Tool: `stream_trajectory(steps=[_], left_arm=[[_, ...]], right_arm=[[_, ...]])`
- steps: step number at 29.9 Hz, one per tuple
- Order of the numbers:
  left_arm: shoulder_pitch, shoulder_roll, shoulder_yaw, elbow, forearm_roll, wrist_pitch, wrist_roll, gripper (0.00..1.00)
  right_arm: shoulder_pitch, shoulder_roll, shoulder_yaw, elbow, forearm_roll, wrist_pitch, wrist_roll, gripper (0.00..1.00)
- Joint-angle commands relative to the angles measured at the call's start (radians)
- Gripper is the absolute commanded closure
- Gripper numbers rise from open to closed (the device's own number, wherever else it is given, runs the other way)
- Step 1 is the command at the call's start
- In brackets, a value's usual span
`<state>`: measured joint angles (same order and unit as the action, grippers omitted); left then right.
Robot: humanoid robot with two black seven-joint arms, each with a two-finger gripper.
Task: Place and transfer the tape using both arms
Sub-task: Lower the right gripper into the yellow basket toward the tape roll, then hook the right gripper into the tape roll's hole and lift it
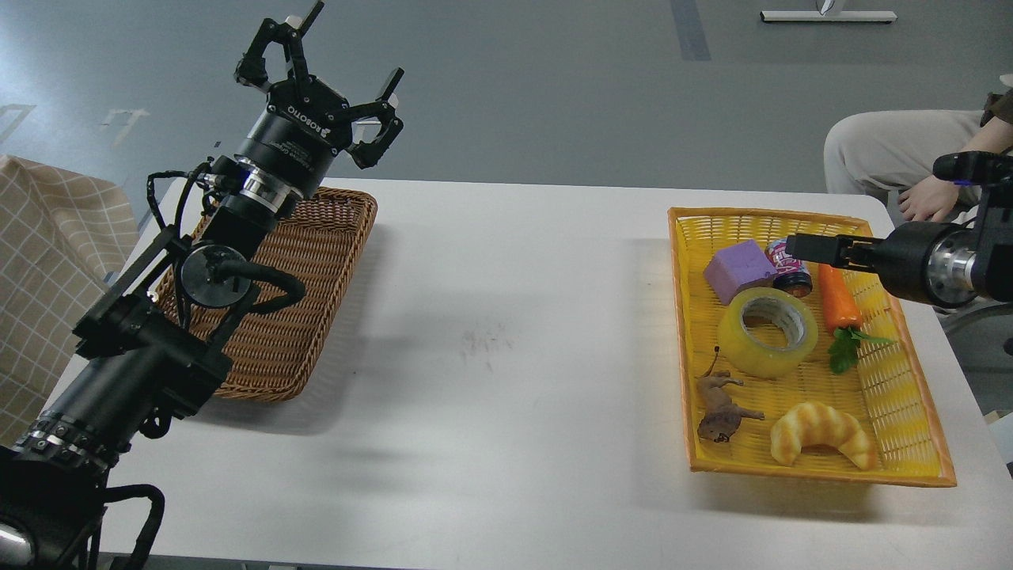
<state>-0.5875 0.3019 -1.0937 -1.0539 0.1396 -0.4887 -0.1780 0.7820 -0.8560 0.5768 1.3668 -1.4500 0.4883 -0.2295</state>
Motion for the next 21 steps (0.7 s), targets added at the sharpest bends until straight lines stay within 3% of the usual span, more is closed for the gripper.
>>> stream_trajectory(steps=[1, 9, 21], left_arm=[[0.000, 0.000, 0.000, 0.000, 0.000, 0.000, 0.000, 0.02], [0.000, -0.003, 0.000, 0.000, 0.000, 0.000, 0.000, 0.02], [0.002, -0.001, 0.000, 0.000, 0.000, 0.000, 0.000, 0.02]], right_arm=[[-0.023, 0.000, 0.000, -0.006, -0.058, 0.000, 0.001, 0.01], [-0.067, 0.011, 0.000, -0.020, -0.059, 0.000, 0.003, 0.04], [-0.107, 0.044, 0.000, -0.071, -0.059, 0.000, 0.004, 0.18]])
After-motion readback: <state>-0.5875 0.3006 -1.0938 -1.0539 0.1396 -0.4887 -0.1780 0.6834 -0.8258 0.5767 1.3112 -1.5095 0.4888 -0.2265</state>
